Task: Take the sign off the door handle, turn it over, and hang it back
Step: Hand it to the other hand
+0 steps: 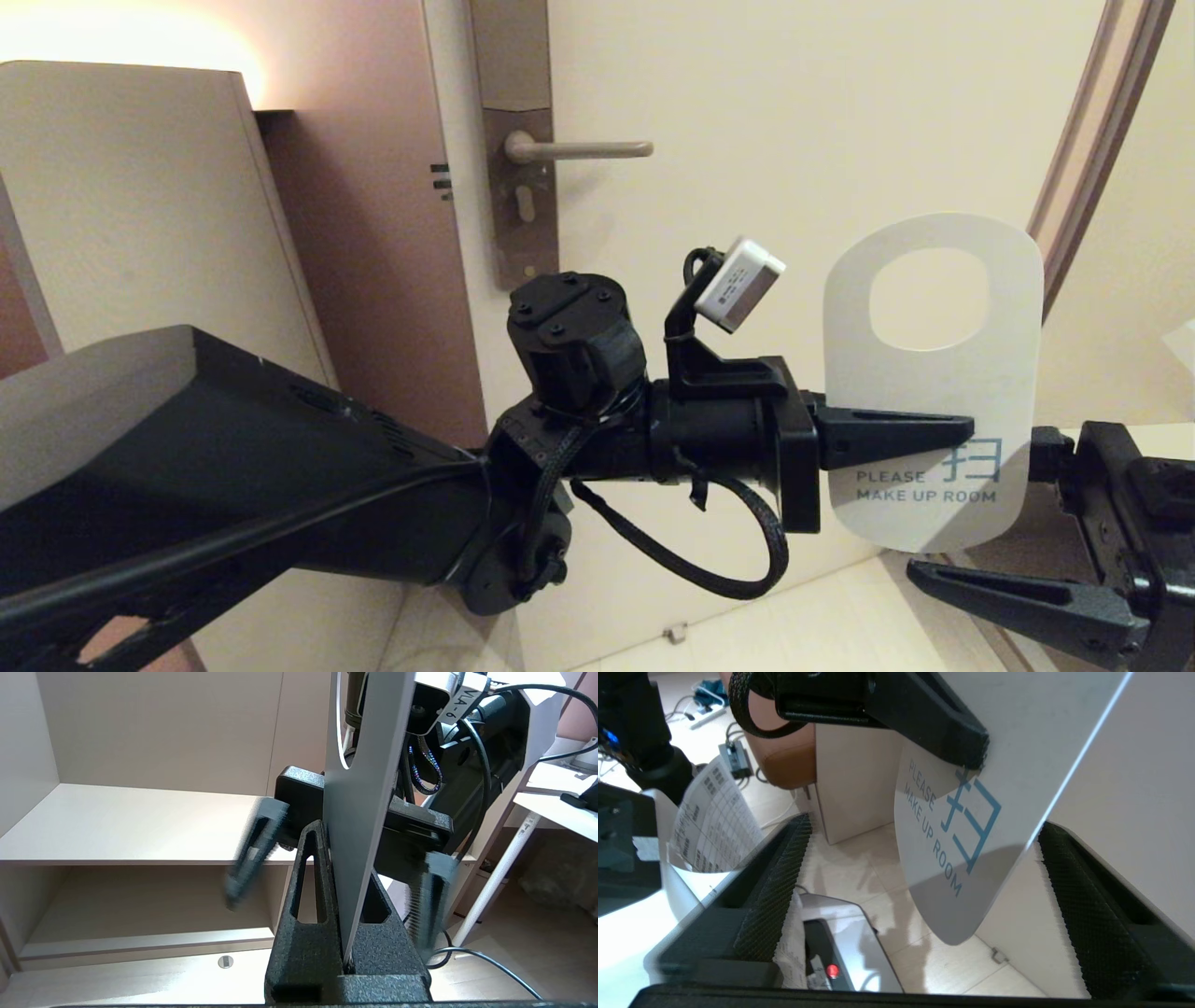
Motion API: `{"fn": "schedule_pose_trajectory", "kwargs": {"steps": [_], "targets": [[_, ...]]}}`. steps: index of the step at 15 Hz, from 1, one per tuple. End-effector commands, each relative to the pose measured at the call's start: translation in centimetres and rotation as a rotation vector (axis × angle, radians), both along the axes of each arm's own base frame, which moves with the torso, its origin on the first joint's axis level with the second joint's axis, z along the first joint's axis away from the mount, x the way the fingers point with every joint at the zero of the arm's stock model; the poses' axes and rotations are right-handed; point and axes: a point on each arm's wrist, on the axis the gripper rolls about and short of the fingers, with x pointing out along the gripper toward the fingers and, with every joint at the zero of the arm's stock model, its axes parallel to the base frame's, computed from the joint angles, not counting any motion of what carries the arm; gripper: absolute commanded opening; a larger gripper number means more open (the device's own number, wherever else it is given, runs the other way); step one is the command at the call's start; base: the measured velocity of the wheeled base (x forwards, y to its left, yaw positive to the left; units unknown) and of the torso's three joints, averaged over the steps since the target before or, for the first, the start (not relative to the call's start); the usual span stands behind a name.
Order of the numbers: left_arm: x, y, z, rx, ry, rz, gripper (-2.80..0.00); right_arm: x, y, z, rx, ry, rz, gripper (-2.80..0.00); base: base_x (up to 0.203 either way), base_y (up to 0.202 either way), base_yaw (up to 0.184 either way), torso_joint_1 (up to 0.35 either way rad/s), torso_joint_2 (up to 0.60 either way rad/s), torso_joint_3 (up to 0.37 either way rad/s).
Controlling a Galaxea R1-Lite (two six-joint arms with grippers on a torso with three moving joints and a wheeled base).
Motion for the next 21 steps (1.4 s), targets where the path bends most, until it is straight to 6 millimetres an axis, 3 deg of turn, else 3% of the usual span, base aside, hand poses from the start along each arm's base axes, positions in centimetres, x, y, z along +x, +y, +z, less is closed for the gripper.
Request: {"fn": "schedule_pose_trajectory", "kwargs": {"steps": [1,18,19,21], "targets": [[0.04,0.09,0.03,-0.003,-0.002,-0.003,-2.8,0.17,0.08,-0.07,-0.002,0.004,0.005,-2.8,0.0,0.0,0.0,0.0,0.0,0.0],[-0.21,0.31,0.18,-0.015,-0.016,-0.004,-2.8,-0.1,0.0,0.26,0.002,-0.017,0.008,-2.8,0.0,0.0,0.0,0.0,0.0,0.0],[-0.24,0.38,0.1,-0.012,-0.014,-0.004,0.0,-0.11,0.01,0.23,0.002,-0.017,0.011,-2.8,0.0,0.0,0.0,0.0,0.0,0.0],[-0.34,0.46,0.07,-0.016,-0.015,-0.005,0.0,-0.18,0.03,0.16,0.001,-0.014,0.014,-2.8,0.0,0.0,0.0,0.0,0.0,0.0]]}}
